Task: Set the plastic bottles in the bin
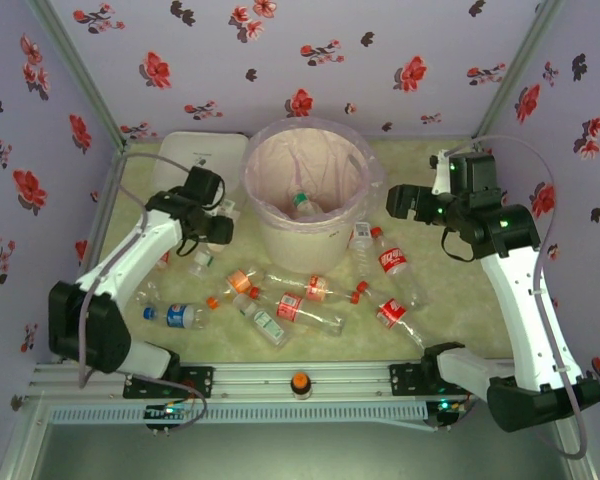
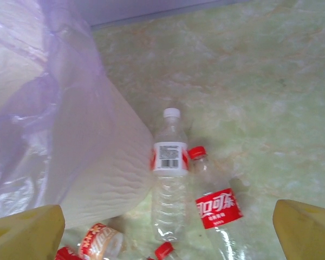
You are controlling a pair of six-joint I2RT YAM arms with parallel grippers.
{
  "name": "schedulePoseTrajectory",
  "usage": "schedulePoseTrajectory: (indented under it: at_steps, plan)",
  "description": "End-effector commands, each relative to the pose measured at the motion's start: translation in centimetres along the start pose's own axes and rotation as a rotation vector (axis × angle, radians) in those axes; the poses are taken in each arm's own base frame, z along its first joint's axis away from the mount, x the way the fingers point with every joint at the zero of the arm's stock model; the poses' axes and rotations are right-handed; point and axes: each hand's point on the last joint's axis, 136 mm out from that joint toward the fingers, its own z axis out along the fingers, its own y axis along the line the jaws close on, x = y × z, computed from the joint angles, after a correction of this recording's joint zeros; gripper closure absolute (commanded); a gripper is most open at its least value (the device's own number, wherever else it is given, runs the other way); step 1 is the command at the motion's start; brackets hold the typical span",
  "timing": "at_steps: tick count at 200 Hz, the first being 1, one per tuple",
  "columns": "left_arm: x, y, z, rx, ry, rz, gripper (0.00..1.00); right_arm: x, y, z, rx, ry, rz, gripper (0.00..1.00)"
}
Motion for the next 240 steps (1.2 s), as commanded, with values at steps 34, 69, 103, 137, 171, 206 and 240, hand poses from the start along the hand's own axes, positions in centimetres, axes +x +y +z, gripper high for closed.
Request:
schedulePoseTrajectory:
  at_steps: [34,69,103,137,171,206,240]
  plan:
    - [-4.3,3.9,-10.8,-0.120,-0.195,0.005,0.75,-2.3,6.4,0.0,-0.399,-0.041,0.110,0.01]
    - [-7.6,1.6,-17.2,0.004,-0.352,-0.003,1.00,-2.3,5.6,2.4,-0.372,-0.028,0.145,0.01]
    - [-9.4,-1.1,-22.5,0.032,-0.444,0.079,1.00,-1.7,5.8,4.7,-0.434,0.018,0.154,0.01]
    - [-10.6,-4.5,-26.4,0.091,-0.528,0.152,1.00,-0.3,5.1,6.9,-0.420,0.076,0.163,0.01]
    - [-12.0,-10.4,-25.6,0.110,-0.512,0.312,1.00,0.6,4.8,8.1,-0.416,0.113,0.182,0.01]
    - [-13.1,-16.3,-22.2,0.106,-0.447,0.428,1.00,0.9,4.5,8.1,-0.405,0.106,0.188,0.01]
    - [-12.5,-19.6,-17.3,0.137,-0.342,0.496,1.00,1.1,4.3,7.9,-0.392,0.102,0.188,0.01]
